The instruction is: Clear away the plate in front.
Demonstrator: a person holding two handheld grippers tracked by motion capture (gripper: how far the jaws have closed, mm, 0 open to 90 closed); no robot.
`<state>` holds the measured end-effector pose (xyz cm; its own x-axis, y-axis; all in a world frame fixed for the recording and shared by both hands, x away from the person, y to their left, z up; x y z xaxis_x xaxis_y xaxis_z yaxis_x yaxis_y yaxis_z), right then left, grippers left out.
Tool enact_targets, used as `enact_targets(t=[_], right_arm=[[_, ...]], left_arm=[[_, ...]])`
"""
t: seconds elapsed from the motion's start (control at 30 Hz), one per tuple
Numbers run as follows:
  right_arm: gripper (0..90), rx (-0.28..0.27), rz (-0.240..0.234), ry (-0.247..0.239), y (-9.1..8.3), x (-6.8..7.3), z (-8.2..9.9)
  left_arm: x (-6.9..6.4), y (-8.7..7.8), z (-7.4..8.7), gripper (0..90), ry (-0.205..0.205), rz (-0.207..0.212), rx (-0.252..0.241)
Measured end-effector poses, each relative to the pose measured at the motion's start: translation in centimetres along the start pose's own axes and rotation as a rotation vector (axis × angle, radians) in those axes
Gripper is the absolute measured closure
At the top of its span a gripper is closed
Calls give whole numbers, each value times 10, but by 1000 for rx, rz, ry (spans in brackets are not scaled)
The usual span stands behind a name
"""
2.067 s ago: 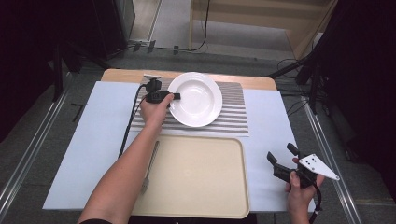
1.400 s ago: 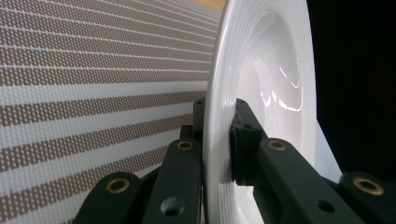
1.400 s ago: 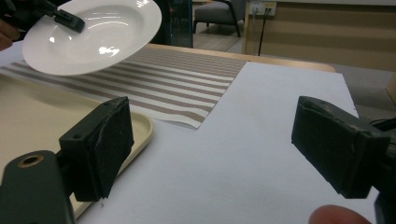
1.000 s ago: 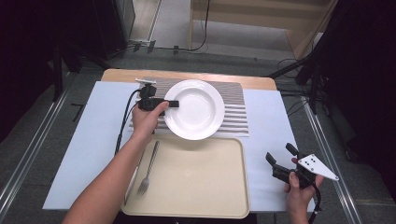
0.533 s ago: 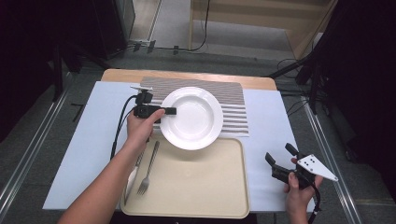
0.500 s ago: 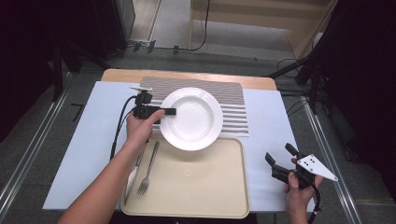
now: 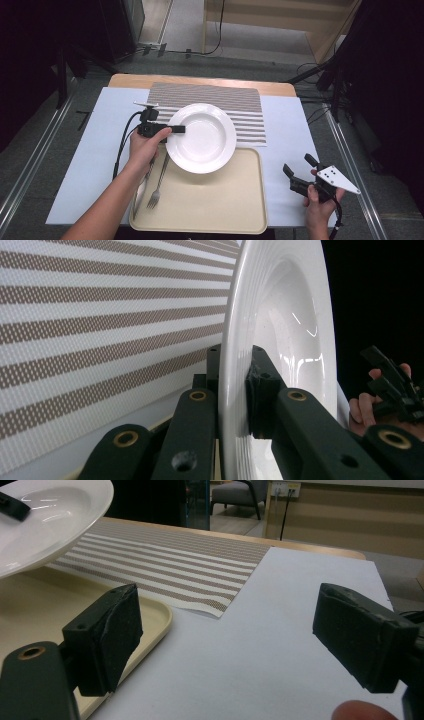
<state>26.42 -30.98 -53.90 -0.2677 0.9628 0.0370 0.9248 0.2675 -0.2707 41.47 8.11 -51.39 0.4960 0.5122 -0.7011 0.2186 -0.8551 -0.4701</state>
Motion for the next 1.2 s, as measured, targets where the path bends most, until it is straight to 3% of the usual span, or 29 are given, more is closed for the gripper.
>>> enact_targets(t=[1.0,1.2], right_arm=[[131,-2,-15,-9,2,5,1],[125,-1,-13,-10,2,6,1]], left_arm=[[-9,-14,67,807,8,33,80],[-9,-13,81,807,-9,48,100]])
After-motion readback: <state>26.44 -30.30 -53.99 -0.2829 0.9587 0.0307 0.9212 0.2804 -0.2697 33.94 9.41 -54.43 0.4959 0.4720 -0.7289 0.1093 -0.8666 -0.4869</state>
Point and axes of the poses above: each handheld gripper's, and its own axes: y roughly forward along the jaws, z roughly out of its underside, x roughly to its left, the point moved 8 cm from there along y, roughly forward along the jaws, and after that the axes turned 4 degrees about z, right-handed, at the moved point
